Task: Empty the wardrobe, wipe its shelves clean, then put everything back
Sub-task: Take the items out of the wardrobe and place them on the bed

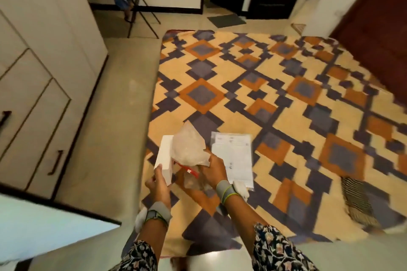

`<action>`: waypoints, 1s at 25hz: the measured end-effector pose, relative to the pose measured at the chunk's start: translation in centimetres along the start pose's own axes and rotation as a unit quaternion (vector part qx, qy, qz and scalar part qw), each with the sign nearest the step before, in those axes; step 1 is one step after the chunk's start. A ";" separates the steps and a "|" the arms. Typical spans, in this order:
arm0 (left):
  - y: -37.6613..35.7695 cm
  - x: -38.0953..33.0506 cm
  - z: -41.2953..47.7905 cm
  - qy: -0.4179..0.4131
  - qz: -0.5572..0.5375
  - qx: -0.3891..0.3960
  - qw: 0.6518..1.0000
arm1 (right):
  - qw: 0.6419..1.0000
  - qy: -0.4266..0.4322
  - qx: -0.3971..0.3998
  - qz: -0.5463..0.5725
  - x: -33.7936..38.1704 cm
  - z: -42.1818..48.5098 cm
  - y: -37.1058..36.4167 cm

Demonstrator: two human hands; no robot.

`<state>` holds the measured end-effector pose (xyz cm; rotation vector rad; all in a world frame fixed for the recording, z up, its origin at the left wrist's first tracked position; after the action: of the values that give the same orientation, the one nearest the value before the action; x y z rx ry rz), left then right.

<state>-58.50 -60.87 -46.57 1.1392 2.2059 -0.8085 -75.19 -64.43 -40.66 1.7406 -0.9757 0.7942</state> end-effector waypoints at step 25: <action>-32.7 11.5 15.9 0.140 0.167 0.122 0.968 | 0.930 -0.181 -0.280 0.156 -23.2 13.7 26.7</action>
<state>-89.12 -81.28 -56.59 1.7858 2.0807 -0.8271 -108.40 -77.35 -53.62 1.2597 -1.5830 0.3260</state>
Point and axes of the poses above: each hand's wrist, its own z-axis towards the middle knuckle, its own y-axis out of the back of the hand, x = y × z, the point moved 5 cm from there along z, towards the middle knuckle, and after that the axes turned 13 degrees about x, right-handed, at the moved point
